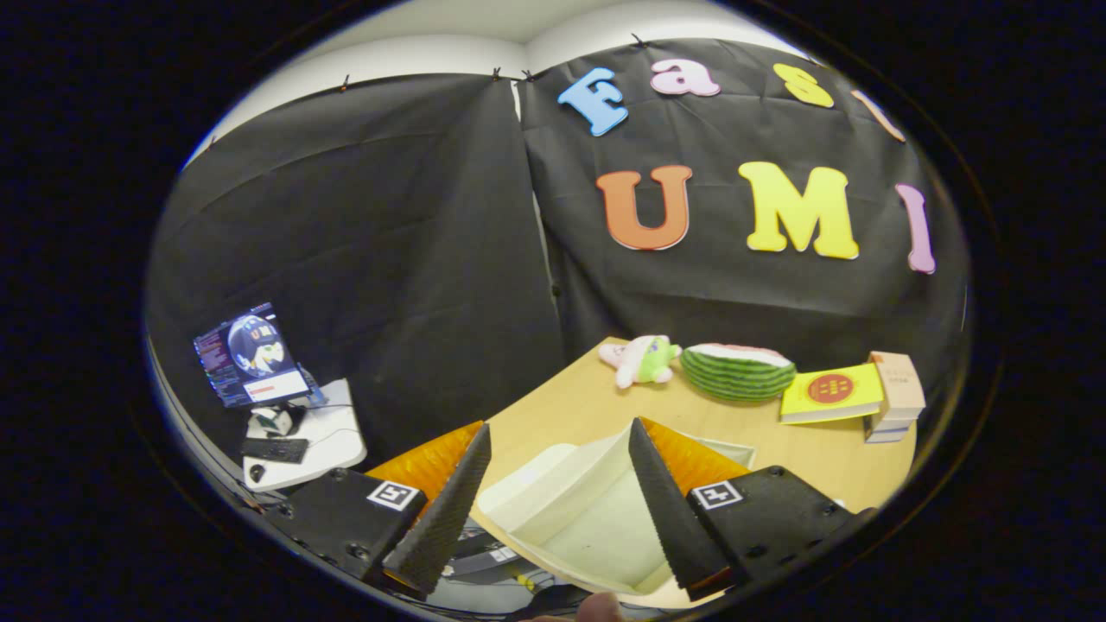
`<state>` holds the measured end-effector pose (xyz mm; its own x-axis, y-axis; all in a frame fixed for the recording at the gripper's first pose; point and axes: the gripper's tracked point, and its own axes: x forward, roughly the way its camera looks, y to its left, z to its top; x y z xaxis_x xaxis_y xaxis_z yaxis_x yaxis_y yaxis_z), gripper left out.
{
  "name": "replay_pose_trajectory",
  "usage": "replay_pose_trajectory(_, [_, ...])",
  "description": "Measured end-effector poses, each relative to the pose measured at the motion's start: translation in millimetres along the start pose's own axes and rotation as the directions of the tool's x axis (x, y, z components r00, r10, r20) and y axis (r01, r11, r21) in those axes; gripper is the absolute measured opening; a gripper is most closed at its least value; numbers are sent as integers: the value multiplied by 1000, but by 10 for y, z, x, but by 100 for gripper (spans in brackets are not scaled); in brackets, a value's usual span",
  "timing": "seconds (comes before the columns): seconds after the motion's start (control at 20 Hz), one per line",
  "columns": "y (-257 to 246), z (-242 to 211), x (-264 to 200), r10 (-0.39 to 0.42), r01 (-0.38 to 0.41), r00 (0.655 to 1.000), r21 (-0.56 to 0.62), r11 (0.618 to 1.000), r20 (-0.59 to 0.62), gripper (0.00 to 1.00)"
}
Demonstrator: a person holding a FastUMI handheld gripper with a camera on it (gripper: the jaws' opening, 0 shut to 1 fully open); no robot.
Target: Open the storage box then place both shoes into the box .Put the left shoe in first, then the right shoe, with the right side of both shoes facing outward in a uniform manner.
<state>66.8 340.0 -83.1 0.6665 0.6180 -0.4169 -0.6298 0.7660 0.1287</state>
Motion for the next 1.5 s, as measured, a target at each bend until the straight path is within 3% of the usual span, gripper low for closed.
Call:
replay_pose_trajectory(0.45, [-933, 83, -637, -238, 241, 969, -43, 970, 67, 100])
replay_pose_trajectory(0.75, [-1701, -442, -942, -363, 361, 930, -54, 931, -48, 100])
replay_pose_trajectory(1.1, [-2317, -1521, -851, -366, 378, 876, -23, 925, -315, 100])
replay_pose_trajectory(1.35, [-2407, -2341, -757, -243, 342, 818, 101, 934, -522, 100])
replay_pose_trajectory(1.5, [-2533, -2681, -672, -209, 352, 778, 136, 926, -592, 100])
